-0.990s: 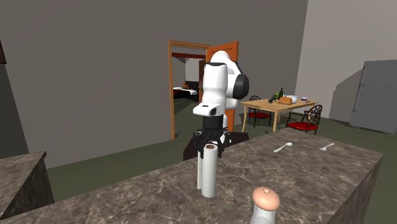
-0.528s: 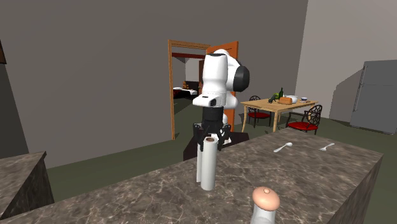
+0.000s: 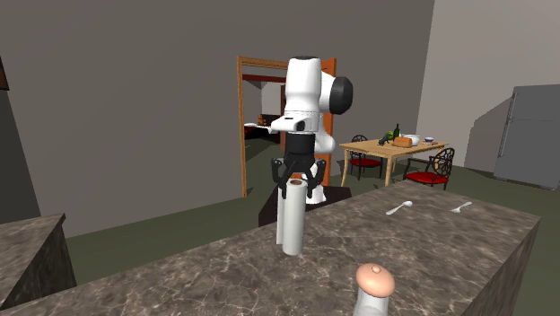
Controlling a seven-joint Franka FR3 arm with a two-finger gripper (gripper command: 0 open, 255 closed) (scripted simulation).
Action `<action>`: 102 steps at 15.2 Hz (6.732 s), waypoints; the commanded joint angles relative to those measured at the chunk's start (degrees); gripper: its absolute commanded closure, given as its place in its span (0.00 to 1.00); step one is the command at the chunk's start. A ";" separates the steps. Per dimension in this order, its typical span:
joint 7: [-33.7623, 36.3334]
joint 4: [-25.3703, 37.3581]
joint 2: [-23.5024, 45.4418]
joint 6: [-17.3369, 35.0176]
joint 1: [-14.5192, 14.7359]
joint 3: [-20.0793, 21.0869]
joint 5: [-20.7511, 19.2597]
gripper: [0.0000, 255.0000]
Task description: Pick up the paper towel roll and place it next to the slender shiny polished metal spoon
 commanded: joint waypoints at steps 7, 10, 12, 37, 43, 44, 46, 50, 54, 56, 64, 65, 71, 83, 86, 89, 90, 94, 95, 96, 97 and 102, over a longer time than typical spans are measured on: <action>2.90 -12.51 -11.69 0.70 1.93 0.86 -0.48 1.00; 4.75 -19.34 -17.99 1.16 2.97 1.60 -0.64 1.00; 6.03 -23.35 -22.00 1.11 3.64 2.19 -0.66 1.00; 24.78 -46.99 -62.36 -15.69 13.57 14.53 7.13 1.00; 30.70 -46.03 -68.18 -22.07 16.32 18.68 10.83 1.00; 31.76 -45.64 -68.95 -23.13 16.74 19.42 11.49 1.00; 33.94 -44.65 -70.30 -25.23 17.56 20.92 12.85 1.00; 38.52 -41.89 -72.27 -29.31 18.92 24.10 15.68 1.00; 43.42 -38.14 -73.29 -33.17 19.85 27.47 18.63 1.00; 46.00 -35.89 -73.44 -34.99 20.16 29.23 20.11 1.00; 47.74 -40.98 -76.54 -32.33 21.35 31.68 22.76 1.00; 47.66 -41.97 -76.95 -31.74 21.50 31.83 22.97 1.00; 47.29 -47.70 -79.22 -28.20 22.38 32.91 24.28 1.00; 46.77 -58.14 -82.72 -21.09 24.15 35.90 27.44 1.00; 46.67 -60.55 -83.36 -19.28 24.59 36.83 28.35 1.00; 46.59 -62.88 -83.88 -17.44 25.04 37.84 29.32 1.00; 46.56 -63.64 -84.04 -16.82 25.19 38.20 29.66 1.00; 46.47 -66.58 -84.51 -14.30 25.77 39.71 31.07 1.00; 46.45 -67.30 -84.59 -13.66 25.91 40.11 31.44 1.00; 46.42 -68.00 -84.66 -13.01 26.06 40.52 31.82 1.00; 46.40 -68.70 -84.71 -12.35 26.20 40.94 32.21 1.00; 46.30 -72.03 -84.74 -8.99 26.87 43.20 34.26 1.00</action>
